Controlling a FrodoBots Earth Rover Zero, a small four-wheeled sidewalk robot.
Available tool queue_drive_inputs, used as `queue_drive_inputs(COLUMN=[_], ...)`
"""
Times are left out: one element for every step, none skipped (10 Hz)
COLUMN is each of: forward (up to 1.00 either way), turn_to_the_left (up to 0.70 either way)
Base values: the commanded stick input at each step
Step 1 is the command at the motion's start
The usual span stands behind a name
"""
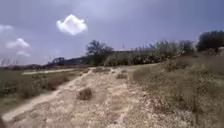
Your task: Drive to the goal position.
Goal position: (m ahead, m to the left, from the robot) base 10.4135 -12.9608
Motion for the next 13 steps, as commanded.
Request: queue_drive_inputs(forward=[0.7,0.7,0.7,0.7,0.7,0.0,0.0,0.3,0.7,0.7,0.7,0.7,0.7], turn_to_the_left=[0.0,0.0,0.0,0.0,0.0,0.0,0.0,0.0,-0.1,-0.27,-0.27,-0.27,-0.27])
